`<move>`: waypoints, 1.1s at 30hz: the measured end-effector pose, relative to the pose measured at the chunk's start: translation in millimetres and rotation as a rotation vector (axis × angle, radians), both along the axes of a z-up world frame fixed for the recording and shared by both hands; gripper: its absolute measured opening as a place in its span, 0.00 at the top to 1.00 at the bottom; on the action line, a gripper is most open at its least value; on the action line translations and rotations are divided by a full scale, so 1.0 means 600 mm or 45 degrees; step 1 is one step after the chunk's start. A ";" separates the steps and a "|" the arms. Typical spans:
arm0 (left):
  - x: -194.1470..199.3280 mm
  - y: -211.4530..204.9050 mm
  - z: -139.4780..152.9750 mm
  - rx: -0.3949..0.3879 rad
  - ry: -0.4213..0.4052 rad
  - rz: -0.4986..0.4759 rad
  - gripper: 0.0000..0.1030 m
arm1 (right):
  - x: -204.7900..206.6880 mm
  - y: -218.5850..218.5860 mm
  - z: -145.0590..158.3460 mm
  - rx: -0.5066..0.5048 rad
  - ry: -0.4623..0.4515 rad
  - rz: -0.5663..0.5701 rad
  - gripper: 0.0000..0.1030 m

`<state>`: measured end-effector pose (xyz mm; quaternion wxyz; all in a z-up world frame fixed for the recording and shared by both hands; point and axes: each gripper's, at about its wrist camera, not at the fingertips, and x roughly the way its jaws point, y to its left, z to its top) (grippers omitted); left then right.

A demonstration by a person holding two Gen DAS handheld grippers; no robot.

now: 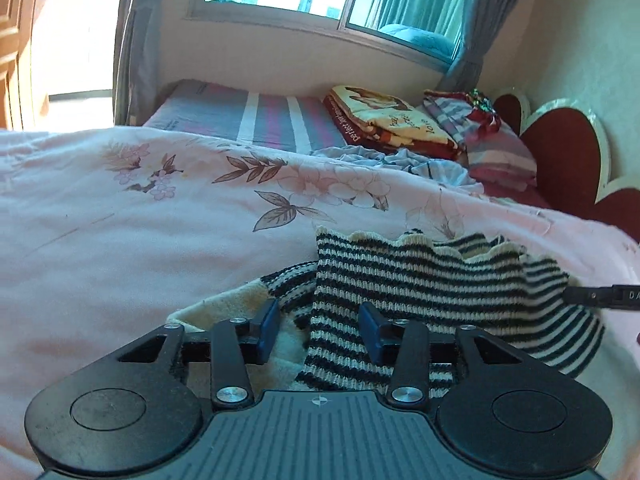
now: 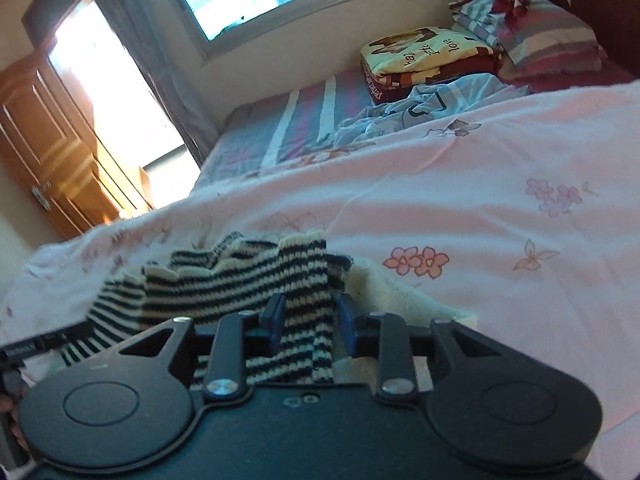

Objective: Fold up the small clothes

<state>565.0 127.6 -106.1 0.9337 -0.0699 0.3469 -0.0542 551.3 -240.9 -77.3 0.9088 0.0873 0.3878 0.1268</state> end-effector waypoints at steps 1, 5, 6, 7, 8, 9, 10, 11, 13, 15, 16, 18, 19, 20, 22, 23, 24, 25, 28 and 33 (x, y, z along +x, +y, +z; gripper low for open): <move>-0.003 -0.005 0.002 0.048 -0.012 0.006 0.75 | -0.004 0.014 0.001 -0.078 -0.018 0.017 0.74; -0.027 -0.002 0.012 0.050 -0.112 0.070 1.00 | -0.016 0.054 0.008 -0.287 -0.126 0.052 0.94; -0.034 -0.004 0.016 0.071 -0.144 0.079 1.00 | -0.022 0.055 0.013 -0.306 -0.162 0.038 0.95; -0.043 -0.007 0.022 0.080 -0.191 0.083 1.00 | -0.025 0.050 0.019 -0.305 -0.195 0.014 0.95; -0.052 -0.009 0.028 0.081 -0.244 0.077 1.00 | -0.030 0.046 0.026 -0.293 -0.225 -0.005 0.95; -0.062 -0.012 0.036 0.100 -0.303 0.079 1.00 | -0.033 0.042 0.032 -0.292 -0.254 -0.025 0.95; -0.066 -0.015 0.040 0.130 -0.327 0.084 1.00 | -0.028 0.037 0.034 -0.297 -0.279 -0.042 0.95; -0.062 -0.020 0.041 0.160 -0.307 0.082 1.00 | -0.026 0.033 0.031 -0.303 -0.280 -0.051 0.95; -0.040 -0.028 0.021 0.228 -0.161 0.085 1.00 | -0.013 0.030 0.009 -0.344 -0.212 -0.058 0.95; -0.032 -0.028 0.011 0.242 -0.108 0.084 0.99 | -0.006 0.025 -0.018 -0.343 -0.136 -0.057 0.94; -0.030 -0.027 0.013 0.243 -0.098 0.089 0.99 | -0.008 0.022 -0.018 -0.327 -0.144 -0.062 0.94; -0.033 -0.022 0.015 0.226 -0.100 0.089 0.98 | -0.006 0.016 -0.011 -0.285 -0.133 -0.071 0.92; -0.039 -0.015 0.021 0.188 -0.110 0.106 0.96 | -0.009 0.013 -0.002 -0.265 -0.145 -0.076 0.86; -0.050 -0.009 0.033 0.153 -0.149 0.137 0.95 | -0.018 0.015 0.011 -0.249 -0.183 -0.069 0.82; -0.067 -0.011 0.057 0.120 -0.244 0.159 0.66 | -0.040 0.034 0.039 -0.235 -0.292 0.016 0.75; -0.067 -0.026 0.066 0.100 -0.263 0.165 0.20 | -0.044 0.050 0.045 -0.223 -0.307 0.073 0.72; -0.063 -0.041 0.070 0.086 -0.267 0.161 0.05 | -0.043 0.067 0.045 -0.211 -0.295 0.125 0.62; -0.059 -0.059 0.072 0.071 -0.275 0.125 0.04 | -0.041 0.090 0.044 -0.207 -0.280 0.181 0.53; -0.039 -0.125 0.063 0.062 -0.228 -0.028 0.16 | -0.033 0.148 0.026 -0.272 -0.239 0.269 0.56; -0.020 -0.155 0.009 0.127 -0.050 -0.095 0.41 | -0.026 0.166 -0.008 -0.333 -0.153 0.275 0.68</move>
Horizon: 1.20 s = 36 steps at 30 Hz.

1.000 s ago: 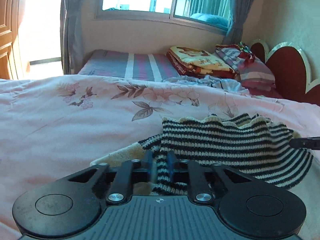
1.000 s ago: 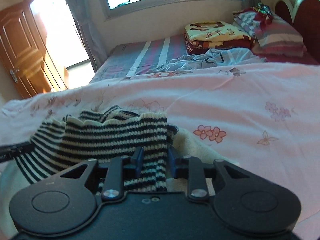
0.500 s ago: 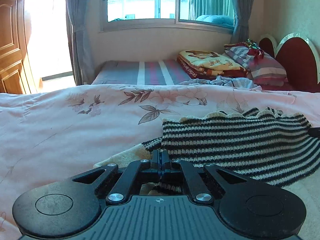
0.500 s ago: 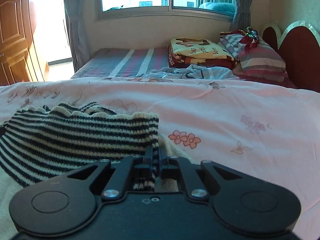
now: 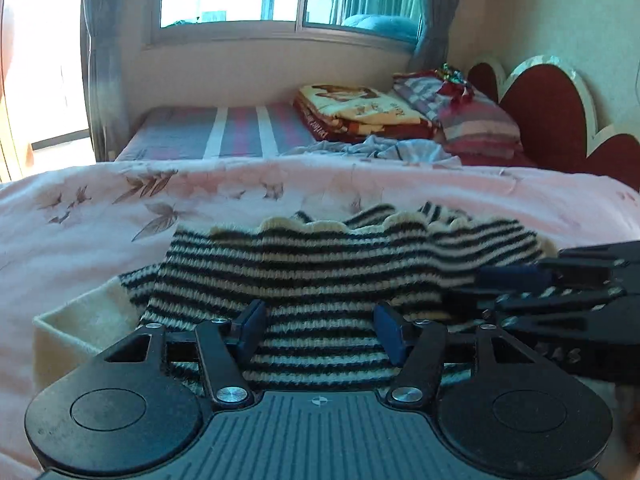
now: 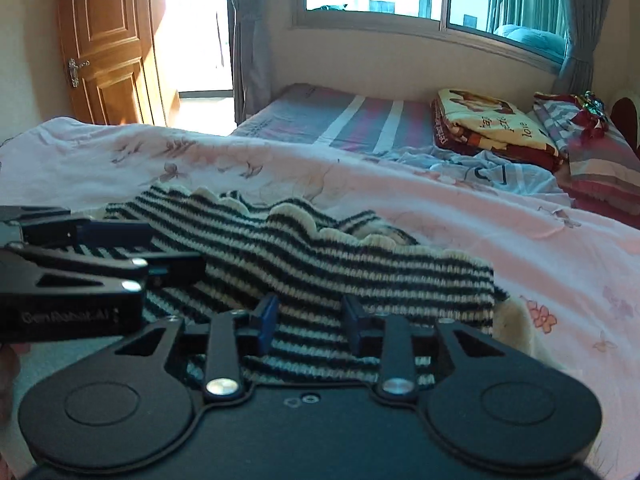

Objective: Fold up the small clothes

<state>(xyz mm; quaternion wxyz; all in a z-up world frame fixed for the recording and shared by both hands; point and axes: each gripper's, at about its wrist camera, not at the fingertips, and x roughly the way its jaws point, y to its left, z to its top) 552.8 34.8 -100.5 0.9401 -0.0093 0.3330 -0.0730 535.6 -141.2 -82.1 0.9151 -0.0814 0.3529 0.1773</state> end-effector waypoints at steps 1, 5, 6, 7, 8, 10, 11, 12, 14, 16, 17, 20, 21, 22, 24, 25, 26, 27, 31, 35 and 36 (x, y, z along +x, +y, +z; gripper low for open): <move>-0.004 0.005 0.002 -0.001 -0.002 -0.006 0.40 | -0.003 -0.008 0.001 -0.005 -0.001 -0.006 0.68; -0.030 0.044 0.005 0.135 -0.029 0.041 0.19 | -0.015 -0.072 0.000 -0.060 -0.027 -0.128 0.63; -0.037 0.061 0.003 0.120 -0.030 0.054 0.19 | -0.019 -0.092 0.000 -0.064 -0.040 -0.165 0.63; -0.040 0.080 0.002 0.117 -0.015 0.100 0.19 | -0.022 -0.111 -0.001 -0.069 -0.037 -0.186 0.64; -0.038 0.097 0.002 0.071 0.002 0.117 0.19 | -0.027 -0.122 0.000 -0.036 -0.043 -0.179 0.64; -0.037 0.107 0.007 0.033 0.003 0.152 0.19 | -0.034 -0.123 0.008 -0.027 -0.038 -0.221 0.62; -0.039 0.103 0.013 0.054 -0.014 0.171 0.19 | -0.041 -0.119 0.016 -0.008 -0.056 -0.243 0.63; -0.047 0.098 0.023 0.051 -0.042 0.167 0.19 | -0.054 -0.113 0.027 0.017 -0.088 -0.248 0.63; -0.070 0.084 0.040 -0.002 -0.101 0.139 0.19 | -0.083 -0.096 0.045 0.094 -0.132 -0.196 0.62; -0.086 0.059 0.046 -0.023 -0.120 0.080 0.19 | -0.104 -0.071 0.045 0.114 -0.119 -0.102 0.64; -0.090 0.043 0.045 -0.021 -0.123 0.045 0.19 | -0.113 -0.055 0.041 0.103 -0.106 -0.050 0.64; -0.097 0.005 0.027 0.010 -0.083 -0.008 0.19 | -0.130 -0.019 0.020 0.073 -0.045 0.027 0.64; -0.100 -0.002 0.017 0.008 -0.057 -0.020 0.19 | -0.133 -0.013 0.013 0.054 -0.035 0.028 0.63; -0.104 -0.005 0.008 0.020 -0.043 -0.023 0.19 | -0.138 -0.011 0.009 0.036 -0.037 0.030 0.63; -0.117 0.000 0.002 0.047 -0.067 -0.026 0.19 | -0.145 -0.015 0.008 -0.001 -0.046 0.027 0.63; -0.124 0.011 0.003 0.043 -0.067 -0.008 0.19 | -0.147 -0.023 0.011 -0.030 -0.057 0.013 0.63; -0.130 0.024 0.004 0.045 -0.069 0.020 0.19 | -0.149 -0.036 0.014 -0.058 -0.069 -0.021 0.63; -0.136 0.040 0.004 0.052 -0.075 0.047 0.19 | -0.149 -0.054 0.016 -0.064 -0.070 -0.061 0.62; -0.152 0.085 0.001 0.060 -0.069 0.114 0.19 | -0.145 -0.137 0.012 0.022 -0.011 -0.222 0.62; -0.171 0.076 0.031 0.026 -0.101 0.160 0.19 | -0.175 -0.120 0.043 0.083 -0.069 -0.219 0.62; -0.178 0.071 0.035 0.008 -0.109 0.155 0.19 | -0.189 -0.109 0.049 0.108 -0.091 -0.186 0.63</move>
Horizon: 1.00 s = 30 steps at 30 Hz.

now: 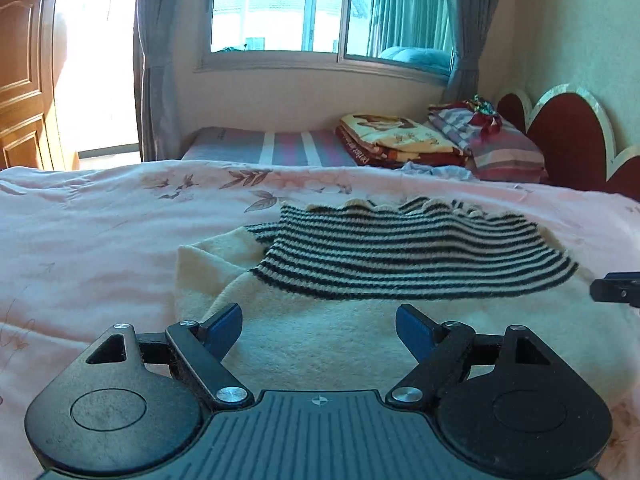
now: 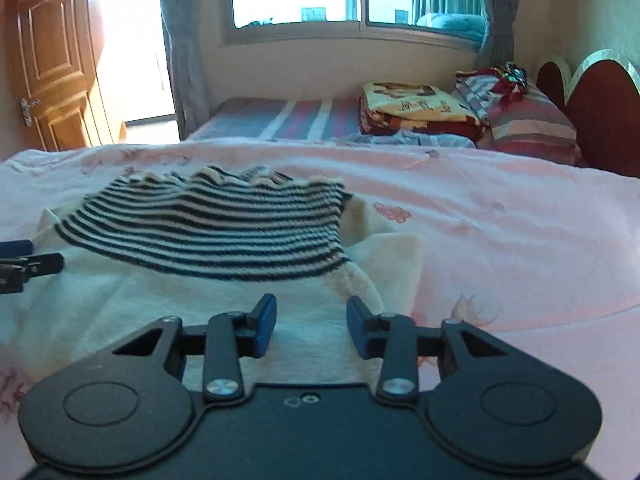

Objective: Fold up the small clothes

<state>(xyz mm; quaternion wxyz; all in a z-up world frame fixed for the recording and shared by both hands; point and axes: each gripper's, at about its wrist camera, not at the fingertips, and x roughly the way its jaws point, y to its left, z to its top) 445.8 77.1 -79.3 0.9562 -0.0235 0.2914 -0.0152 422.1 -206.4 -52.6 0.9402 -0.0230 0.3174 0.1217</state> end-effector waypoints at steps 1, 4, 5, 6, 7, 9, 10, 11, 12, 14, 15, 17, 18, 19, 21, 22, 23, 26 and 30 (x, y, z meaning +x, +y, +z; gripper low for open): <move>-0.010 -0.010 0.003 -0.012 -0.007 -0.015 0.19 | -0.012 0.014 0.004 0.006 -0.012 0.036 0.63; -0.033 -0.046 -0.006 0.010 0.012 -0.075 0.19 | -0.041 0.059 -0.004 -0.020 0.005 0.141 0.64; -0.040 -0.056 -0.013 0.022 0.025 -0.089 0.19 | -0.050 0.077 -0.012 -0.040 0.018 0.177 0.64; -0.047 -0.065 -0.022 0.032 0.041 -0.096 0.19 | -0.055 0.090 -0.021 -0.062 0.034 0.202 0.64; -0.053 -0.070 -0.030 0.039 0.044 -0.092 0.19 | -0.060 0.103 -0.032 -0.101 0.055 0.216 0.63; -0.069 -0.077 -0.039 0.065 0.017 -0.090 0.19 | -0.070 0.118 -0.043 -0.174 0.014 0.213 0.62; -0.073 -0.077 -0.037 0.071 0.017 -0.088 0.19 | -0.071 0.122 -0.042 -0.178 0.014 0.204 0.62; -0.078 -0.074 -0.031 0.056 0.019 -0.081 0.19 | -0.071 0.122 -0.037 -0.169 0.022 0.191 0.62; -0.083 -0.070 -0.025 0.033 0.012 -0.071 0.19 | -0.075 0.123 -0.029 -0.151 0.017 0.190 0.62; -0.088 -0.064 -0.020 0.012 0.009 -0.053 0.19 | -0.089 0.126 -0.019 -0.130 -0.013 0.229 0.63; -0.088 -0.064 -0.025 0.026 0.025 -0.043 0.19 | -0.091 0.132 -0.020 -0.150 -0.007 0.242 0.62; -0.091 -0.062 -0.034 0.045 0.037 -0.021 0.19 | -0.089 0.138 -0.033 -0.194 0.045 0.234 0.62; -0.093 -0.058 -0.036 0.036 0.035 -0.013 0.19 | -0.089 0.136 -0.036 -0.204 0.050 0.223 0.62; -0.096 -0.054 -0.035 0.039 0.039 -0.004 0.19 | -0.092 0.133 -0.036 -0.208 0.048 0.216 0.62; -0.100 -0.042 -0.036 0.049 0.050 0.018 0.19 | -0.095 0.122 -0.035 -0.227 0.048 0.198 0.62; -0.102 -0.034 -0.037 0.045 0.056 0.031 0.19 | -0.096 0.113 -0.034 -0.234 0.048 0.177 0.62; -0.101 -0.024 -0.038 0.036 0.062 0.041 0.19 | -0.096 0.101 -0.033 -0.234 0.052 0.156 0.62; -0.099 -0.009 -0.036 0.040 0.074 0.044 0.19 | -0.100 0.061 -0.031 -0.216 0.054 0.101 0.65; -0.099 -0.001 -0.038 0.041 0.080 0.044 0.19 | -0.099 0.007 -0.038 -0.211 0.086 0.002 0.64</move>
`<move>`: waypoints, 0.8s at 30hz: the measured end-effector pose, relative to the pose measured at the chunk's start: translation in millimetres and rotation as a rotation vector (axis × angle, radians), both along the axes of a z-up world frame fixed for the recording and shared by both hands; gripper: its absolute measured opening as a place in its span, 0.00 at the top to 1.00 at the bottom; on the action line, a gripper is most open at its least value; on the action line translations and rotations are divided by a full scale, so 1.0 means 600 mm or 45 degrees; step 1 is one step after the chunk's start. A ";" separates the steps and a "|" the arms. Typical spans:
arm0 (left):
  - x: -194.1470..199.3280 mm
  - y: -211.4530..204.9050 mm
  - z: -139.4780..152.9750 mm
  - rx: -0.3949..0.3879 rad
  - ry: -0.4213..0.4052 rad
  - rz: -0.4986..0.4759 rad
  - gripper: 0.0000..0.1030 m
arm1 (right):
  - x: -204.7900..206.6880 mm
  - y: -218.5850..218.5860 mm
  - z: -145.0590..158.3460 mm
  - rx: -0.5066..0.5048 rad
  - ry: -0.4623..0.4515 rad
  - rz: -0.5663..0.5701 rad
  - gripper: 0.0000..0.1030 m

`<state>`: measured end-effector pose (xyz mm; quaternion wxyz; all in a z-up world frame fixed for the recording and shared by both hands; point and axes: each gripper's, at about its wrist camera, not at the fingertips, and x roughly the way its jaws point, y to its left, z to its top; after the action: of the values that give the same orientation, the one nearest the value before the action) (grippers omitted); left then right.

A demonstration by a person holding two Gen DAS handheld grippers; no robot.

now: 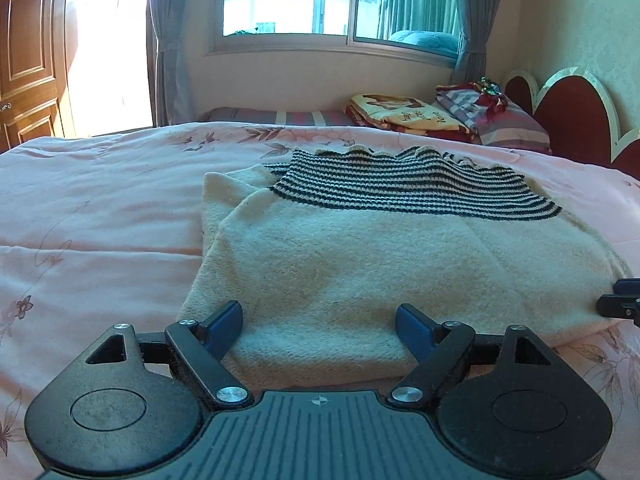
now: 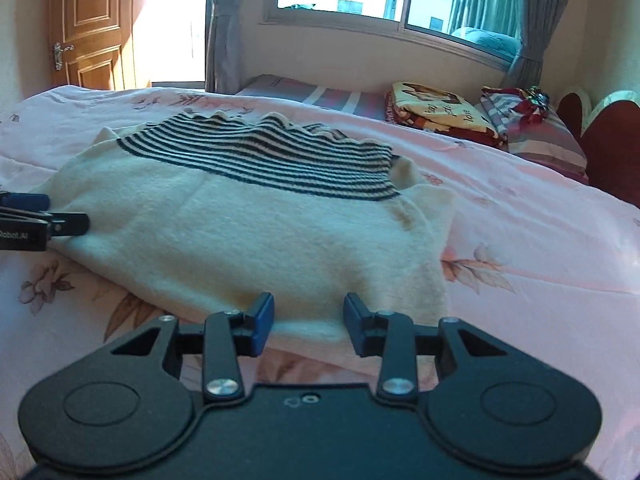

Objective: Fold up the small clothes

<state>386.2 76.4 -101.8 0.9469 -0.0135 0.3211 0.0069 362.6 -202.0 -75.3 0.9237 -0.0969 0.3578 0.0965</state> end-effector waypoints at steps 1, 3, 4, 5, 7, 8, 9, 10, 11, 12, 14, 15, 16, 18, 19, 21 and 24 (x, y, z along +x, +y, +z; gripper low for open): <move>-0.001 0.002 -0.001 -0.002 -0.002 0.000 0.19 | 0.001 -0.021 -0.002 0.064 0.014 -0.025 0.63; -0.003 0.004 -0.003 -0.009 -0.008 -0.002 0.19 | 0.000 -0.046 -0.005 0.149 0.032 -0.053 0.63; -0.005 0.005 -0.005 -0.008 -0.010 -0.005 0.19 | 0.000 -0.048 -0.005 0.144 0.031 -0.055 0.63; -0.005 0.006 -0.005 -0.008 -0.011 -0.010 0.19 | -0.001 -0.049 -0.005 0.136 0.031 -0.060 0.63; -0.004 0.010 -0.004 -0.014 -0.005 -0.017 0.19 | 0.000 -0.051 -0.004 0.141 0.039 -0.062 0.63; -0.003 0.010 -0.002 -0.014 0.005 -0.020 0.19 | 0.001 -0.052 -0.004 0.145 0.045 -0.061 0.63; -0.003 0.011 0.003 -0.013 0.013 -0.016 0.19 | 0.001 -0.053 -0.002 0.148 0.052 -0.062 0.63; -0.005 0.012 0.008 -0.015 0.013 -0.004 0.19 | 0.000 -0.054 0.003 0.155 0.054 -0.072 0.63; -0.008 0.015 0.013 -0.023 0.008 0.010 0.19 | -0.003 -0.056 0.009 0.166 0.044 -0.083 0.64; -0.007 0.018 0.013 -0.031 0.012 0.013 0.19 | -0.007 -0.059 0.014 0.173 0.029 -0.090 0.64; -0.005 0.020 0.005 -0.025 0.033 -0.010 0.19 | -0.008 -0.068 0.010 0.169 0.039 -0.103 0.63; -0.004 0.017 0.002 -0.007 0.033 -0.021 0.19 | -0.005 -0.071 0.001 0.165 0.064 -0.106 0.64; -0.004 0.016 0.001 0.002 0.035 -0.024 0.19 | -0.006 -0.072 -0.004 0.166 0.061 -0.102 0.64; -0.001 0.021 0.000 -0.041 0.040 -0.010 0.19 | -0.004 -0.066 -0.004 0.141 0.063 -0.099 0.63; 0.000 0.024 0.000 -0.057 0.039 -0.004 0.19 | -0.002 -0.062 -0.003 0.128 0.067 -0.102 0.63; 0.001 0.021 0.000 -0.037 0.049 -0.012 0.19 | -0.002 -0.060 0.004 0.133 0.066 -0.112 0.63; 0.000 0.018 -0.002 -0.014 0.051 -0.024 0.19 | -0.003 -0.066 -0.002 0.158 0.075 -0.121 0.63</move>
<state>386.2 87.4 -102.8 0.9402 -0.0157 0.3403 -0.0036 360.7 -241.8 -76.6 0.9206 -0.0194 0.3822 0.0774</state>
